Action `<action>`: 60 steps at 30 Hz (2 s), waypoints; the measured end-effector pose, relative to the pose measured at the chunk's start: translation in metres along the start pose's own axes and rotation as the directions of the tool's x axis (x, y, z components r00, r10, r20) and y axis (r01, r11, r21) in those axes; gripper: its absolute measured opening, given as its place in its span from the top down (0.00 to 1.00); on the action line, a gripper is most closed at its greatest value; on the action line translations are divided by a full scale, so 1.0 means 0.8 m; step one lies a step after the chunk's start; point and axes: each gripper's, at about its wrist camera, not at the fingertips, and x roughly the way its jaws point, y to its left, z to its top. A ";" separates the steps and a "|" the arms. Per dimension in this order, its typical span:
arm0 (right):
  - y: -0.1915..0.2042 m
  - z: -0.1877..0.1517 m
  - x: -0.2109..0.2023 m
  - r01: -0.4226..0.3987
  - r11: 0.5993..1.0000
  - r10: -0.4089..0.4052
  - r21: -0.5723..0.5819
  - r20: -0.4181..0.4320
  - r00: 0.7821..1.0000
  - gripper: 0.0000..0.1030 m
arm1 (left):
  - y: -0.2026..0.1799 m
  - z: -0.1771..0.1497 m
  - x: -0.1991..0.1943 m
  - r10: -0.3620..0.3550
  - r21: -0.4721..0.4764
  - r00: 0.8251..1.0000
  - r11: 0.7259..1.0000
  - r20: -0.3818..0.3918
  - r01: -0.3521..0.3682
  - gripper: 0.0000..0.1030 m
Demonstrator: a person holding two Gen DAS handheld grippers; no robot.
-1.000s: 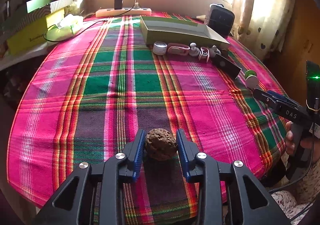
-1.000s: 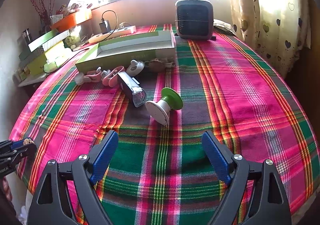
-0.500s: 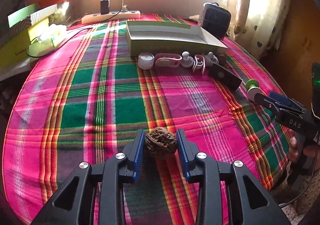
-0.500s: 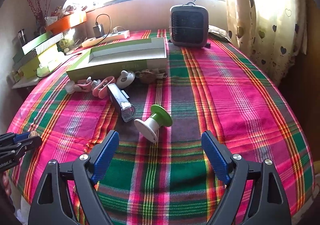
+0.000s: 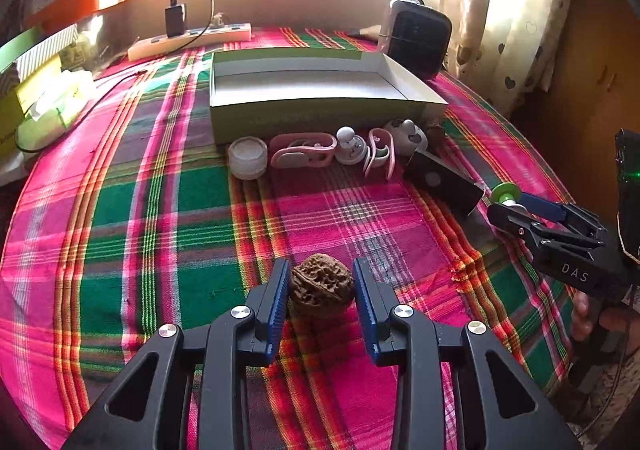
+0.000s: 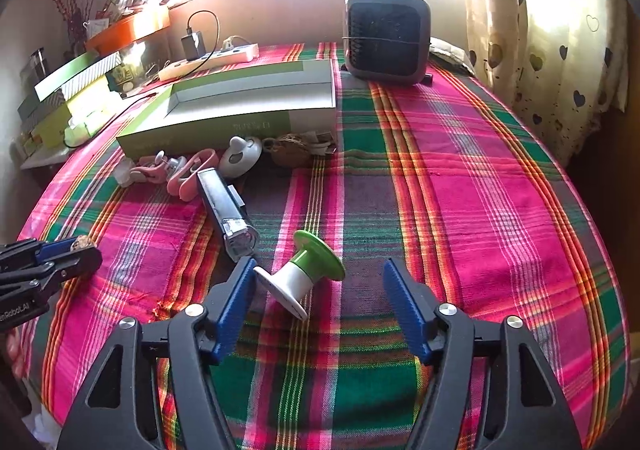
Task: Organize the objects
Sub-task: 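Close the right tool on the white-green spool while the left tool holds the walnut, then carry the walnut with the left tool while the right tool carries the spool into the white box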
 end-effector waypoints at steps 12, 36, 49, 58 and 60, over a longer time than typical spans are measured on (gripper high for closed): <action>0.004 0.004 0.006 -0.022 1.000 0.021 -0.015 -0.020 1.000 0.59 | -0.006 0.019 0.015 -0.021 0.004 1.000 1.000 -0.015 0.021 0.71; 0.013 0.055 0.003 -0.060 0.998 0.061 -0.027 0.025 0.998 0.59 | -0.002 0.065 0.015 -0.016 0.013 1.000 1.000 0.008 0.016 0.71; 0.034 0.120 0.029 -0.108 0.992 0.111 -0.073 0.050 0.993 0.59 | 0.013 0.123 0.023 0.015 0.019 0.998 1.000 0.065 -0.016 0.71; 0.038 0.164 0.083 -0.129 0.990 0.129 -0.052 -0.004 0.992 0.59 | 0.039 0.168 0.057 0.034 0.008 0.998 0.999 0.059 -0.034 0.71; 0.039 0.172 0.094 -0.121 0.991 0.121 -0.061 -0.012 0.993 0.59 | 0.042 0.176 0.065 0.038 0.013 0.998 0.999 0.057 -0.039 0.71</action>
